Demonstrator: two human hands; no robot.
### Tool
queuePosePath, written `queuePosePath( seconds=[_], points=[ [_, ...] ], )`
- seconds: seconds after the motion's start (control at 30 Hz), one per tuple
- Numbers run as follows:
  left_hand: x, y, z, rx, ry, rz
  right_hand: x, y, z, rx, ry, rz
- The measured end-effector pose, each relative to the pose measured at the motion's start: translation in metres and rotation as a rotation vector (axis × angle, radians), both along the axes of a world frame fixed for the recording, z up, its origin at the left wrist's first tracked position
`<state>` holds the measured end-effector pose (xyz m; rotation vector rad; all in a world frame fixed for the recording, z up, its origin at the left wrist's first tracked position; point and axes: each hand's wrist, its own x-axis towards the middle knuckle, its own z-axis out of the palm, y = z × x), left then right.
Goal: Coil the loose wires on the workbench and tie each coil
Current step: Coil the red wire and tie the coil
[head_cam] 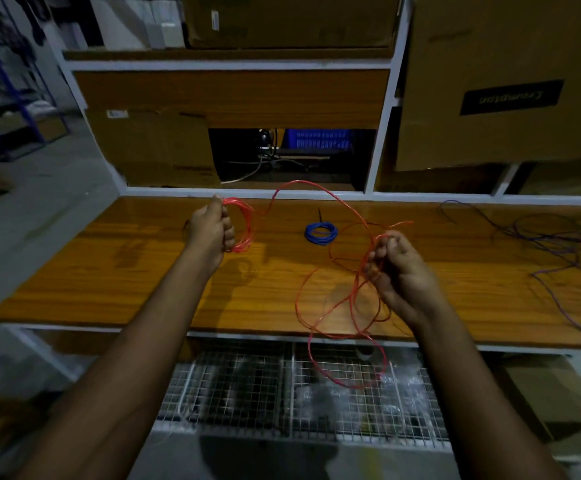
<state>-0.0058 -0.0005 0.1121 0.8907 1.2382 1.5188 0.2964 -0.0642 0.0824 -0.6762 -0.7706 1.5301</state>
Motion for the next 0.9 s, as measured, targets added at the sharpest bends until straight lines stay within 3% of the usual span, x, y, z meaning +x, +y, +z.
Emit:
queuePosePath(
  seconds=[0.1,0.2,0.37,0.47,0.6,0.73,0.8,0.9],
  points=[
    [0.011,0.003,-0.009,-0.023,0.018,-0.032,-0.027,-0.003,-0.018,-0.148,0.223,0.169],
    [0.021,0.003,-0.017,-0.052,0.035,-0.031,-0.054,-0.012,-0.023,-0.192,0.316,0.329],
    [0.019,0.001,-0.030,-0.111,0.090,0.016,-0.074,-0.035,-0.007,-0.096,0.319,0.617],
    [0.007,0.002,-0.043,-0.155,0.088,0.053,-0.067,-0.047,0.013,-0.041,0.496,0.756],
    [-0.010,-0.001,-0.055,-0.194,0.033,0.103,-0.048,-0.053,0.032,0.084,0.603,0.656],
    [-0.028,-0.003,-0.052,-0.200,-0.021,0.172,-0.021,-0.037,0.030,-0.035,0.754,0.465],
    [-0.034,-0.005,-0.047,-0.186,-0.030,0.191,-0.007,-0.025,0.024,-0.140,0.668,0.239],
    [-0.044,-0.004,-0.039,-0.158,-0.065,0.209,0.013,-0.009,0.010,-0.256,0.255,-0.051]
  ],
)
